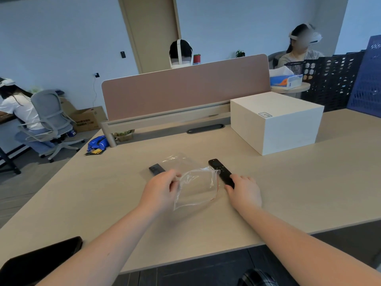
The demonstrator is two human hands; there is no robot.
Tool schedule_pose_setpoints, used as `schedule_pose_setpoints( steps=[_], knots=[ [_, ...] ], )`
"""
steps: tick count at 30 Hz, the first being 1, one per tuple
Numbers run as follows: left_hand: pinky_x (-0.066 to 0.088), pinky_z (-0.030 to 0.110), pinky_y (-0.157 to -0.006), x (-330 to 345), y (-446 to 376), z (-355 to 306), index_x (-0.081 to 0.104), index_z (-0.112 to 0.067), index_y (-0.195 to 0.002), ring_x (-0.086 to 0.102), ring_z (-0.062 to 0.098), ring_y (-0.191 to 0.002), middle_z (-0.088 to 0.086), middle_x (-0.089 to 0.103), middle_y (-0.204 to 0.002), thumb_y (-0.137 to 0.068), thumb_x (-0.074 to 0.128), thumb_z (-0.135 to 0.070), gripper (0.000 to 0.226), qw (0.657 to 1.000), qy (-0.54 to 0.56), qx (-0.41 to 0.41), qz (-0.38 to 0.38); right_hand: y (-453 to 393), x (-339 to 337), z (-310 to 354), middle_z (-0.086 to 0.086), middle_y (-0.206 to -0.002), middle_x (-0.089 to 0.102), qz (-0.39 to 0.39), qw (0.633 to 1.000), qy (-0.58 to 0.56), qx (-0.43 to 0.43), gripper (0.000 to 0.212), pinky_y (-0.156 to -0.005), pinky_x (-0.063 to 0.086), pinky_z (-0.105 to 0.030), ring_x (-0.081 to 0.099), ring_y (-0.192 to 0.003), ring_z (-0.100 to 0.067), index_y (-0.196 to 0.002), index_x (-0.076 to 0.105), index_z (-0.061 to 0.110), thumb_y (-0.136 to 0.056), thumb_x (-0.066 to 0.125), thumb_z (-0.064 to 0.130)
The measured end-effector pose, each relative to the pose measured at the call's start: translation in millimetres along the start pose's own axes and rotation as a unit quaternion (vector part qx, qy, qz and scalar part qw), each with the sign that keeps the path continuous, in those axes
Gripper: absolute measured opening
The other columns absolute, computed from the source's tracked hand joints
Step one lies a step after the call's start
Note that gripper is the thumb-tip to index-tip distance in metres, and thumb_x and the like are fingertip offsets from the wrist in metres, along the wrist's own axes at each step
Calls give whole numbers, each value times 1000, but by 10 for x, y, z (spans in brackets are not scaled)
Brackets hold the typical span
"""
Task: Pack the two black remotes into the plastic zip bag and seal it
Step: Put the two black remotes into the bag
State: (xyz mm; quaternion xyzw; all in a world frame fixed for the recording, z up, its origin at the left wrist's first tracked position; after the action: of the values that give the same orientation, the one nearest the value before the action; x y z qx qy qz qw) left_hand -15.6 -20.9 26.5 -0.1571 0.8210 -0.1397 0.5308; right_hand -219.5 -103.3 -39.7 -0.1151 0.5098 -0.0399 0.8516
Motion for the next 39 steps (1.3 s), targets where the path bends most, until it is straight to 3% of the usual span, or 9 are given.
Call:
schedule_pose_setpoints(
  steps=[6,12,15,18,20,26,30,35,39],
  knots=[
    [41,29,-67,57,-38,26,60,-19,-96,59,22,-85,-3,67,-88,-86,53,-15,13,1000,-12,-26,8,45,-286,1,-9,-109,68,-58,982,-177,19,30,-81,51,-37,59,-99,-30,-120,59,10,-91,53,16],
    [46,34,-71,60,-82,4,57,-16,-99,59,28,-85,1,67,-86,-86,51,-12,15,998,4,-69,0,220,-765,242,4,-96,67,-58,923,-380,23,25,-86,52,-31,64,-97,-15,-112,66,18,-86,65,21],
    [48,37,-74,23,-82,-5,56,-15,-106,59,29,-88,4,68,-90,-87,52,-12,20,996,15,-78,-29,410,-955,349,11,-85,67,-45,909,-414,-25,18,-72,49,-10,63,-80,2,-100,69,22,-83,70,18],
    [47,34,-73,-22,-60,-23,55,-17,-111,59,27,-87,3,67,-92,-88,51,-11,24,995,24,-79,-59,595,-1051,396,18,-82,64,-21,914,-396,-80,17,-65,44,3,58,-74,15,-92,68,26,-81,72,14],
    [44,33,-72,-43,-50,-39,55,-17,-113,59,28,-88,4,68,-92,-88,50,-9,27,994,35,-80,-68,674,-1058,391,15,-83,65,-2,925,-367,-96,19,-66,44,3,59,-74,13,-88,66,29,-80,72,13],
    [43,32,-71,-56,0,-45,56,-17,-113,58,27,-89,-1,65,-87,-89,49,-12,26,993,37,-69,-84,660,-812,391,1,-86,66,42,968,-232,-90,18,-75,51,-25,62,-82,-16,-102,69,14,-85,65,19],
    [44,34,-74,-52,26,-43,56,-18,-114,57,25,-96,-1,68,-93,-90,50,-15,26,995,26,-62,-77,540,-542,501,-5,-97,66,53,973,-196,-110,18,-70,45,-27,60,-85,-20,-105,61,13,-88,59,19],
    [47,36,-75,-76,13,-30,55,-20,-113,59,25,-98,-1,70,-98,-90,49,-19,24,997,7,-37,-60,327,-237,691,0,-70,49,79,973,-198,-93,25,-51,34,-30,46,-66,-24,-77,38,15,-87,61,19],
    [48,37,-75,-93,0,0,57,-21,-109,59,24,-97,-2,70,-97,-90,50,-21,20,998,0,-22,-57,151,-35,825,7,-62,36,103,981,-130,-105,46,-53,30,-30,43,-70,-22,-57,25,25,-89,58,22]
  ],
)
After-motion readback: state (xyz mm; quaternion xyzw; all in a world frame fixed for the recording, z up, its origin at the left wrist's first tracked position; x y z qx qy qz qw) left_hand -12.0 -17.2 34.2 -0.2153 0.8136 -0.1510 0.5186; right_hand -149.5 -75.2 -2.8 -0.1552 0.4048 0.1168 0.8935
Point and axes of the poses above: each hand's wrist, its own y-axis away from the middle knuckle, its own x-axis out of the palm, z = x × y, the point moved 1 cm from there along -y, towards the middle knuckle
